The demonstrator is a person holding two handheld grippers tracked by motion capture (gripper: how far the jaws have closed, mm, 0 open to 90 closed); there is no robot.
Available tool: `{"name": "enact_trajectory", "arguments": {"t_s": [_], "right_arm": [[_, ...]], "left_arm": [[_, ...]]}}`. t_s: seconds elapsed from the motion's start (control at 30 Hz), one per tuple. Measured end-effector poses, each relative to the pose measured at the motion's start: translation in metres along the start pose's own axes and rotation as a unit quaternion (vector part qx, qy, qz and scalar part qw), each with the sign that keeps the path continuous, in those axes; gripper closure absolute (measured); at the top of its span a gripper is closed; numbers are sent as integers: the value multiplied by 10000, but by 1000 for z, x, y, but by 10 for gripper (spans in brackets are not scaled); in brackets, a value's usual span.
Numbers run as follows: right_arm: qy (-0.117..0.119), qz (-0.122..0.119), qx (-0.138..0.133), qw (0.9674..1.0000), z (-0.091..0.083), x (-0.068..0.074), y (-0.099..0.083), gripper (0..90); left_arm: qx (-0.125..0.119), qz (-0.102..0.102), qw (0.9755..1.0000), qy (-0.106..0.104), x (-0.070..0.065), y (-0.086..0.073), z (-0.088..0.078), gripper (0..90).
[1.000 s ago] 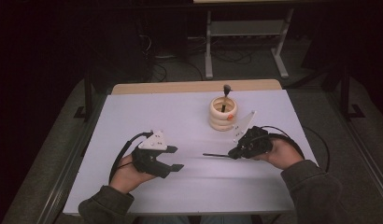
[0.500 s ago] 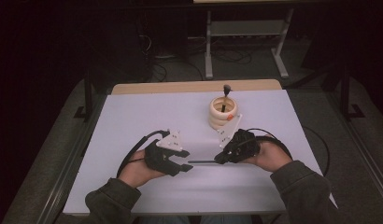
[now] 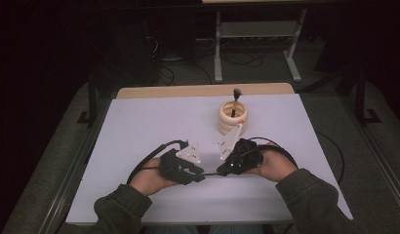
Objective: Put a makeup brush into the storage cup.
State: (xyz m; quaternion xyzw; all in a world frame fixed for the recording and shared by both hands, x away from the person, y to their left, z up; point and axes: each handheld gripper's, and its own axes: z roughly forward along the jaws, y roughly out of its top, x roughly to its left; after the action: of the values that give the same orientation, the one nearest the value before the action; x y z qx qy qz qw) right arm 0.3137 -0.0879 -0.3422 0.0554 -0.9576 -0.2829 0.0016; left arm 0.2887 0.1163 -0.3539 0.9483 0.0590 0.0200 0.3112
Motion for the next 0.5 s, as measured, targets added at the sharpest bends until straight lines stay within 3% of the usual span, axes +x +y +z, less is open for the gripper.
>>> {"name": "enact_trajectory", "arguments": {"t_s": [0.1,0.2,0.37,0.5], "right_arm": [[16,-14,27,10000,1,1,3,850],[37,-7,19,10000,2,2,4,848],[73,26,-225,9997,0,2,2,834],[46,77,-244,9997,-2,2,-3,776]], "left_arm": [[35,59,10000,-54,-1,0,0,843],[42,53,10000,-72,-2,-2,-1,849],[-94,82,9999,-67,-3,-5,-5,851],[-171,45,9998,-64,-3,-9,-7,851]]}}
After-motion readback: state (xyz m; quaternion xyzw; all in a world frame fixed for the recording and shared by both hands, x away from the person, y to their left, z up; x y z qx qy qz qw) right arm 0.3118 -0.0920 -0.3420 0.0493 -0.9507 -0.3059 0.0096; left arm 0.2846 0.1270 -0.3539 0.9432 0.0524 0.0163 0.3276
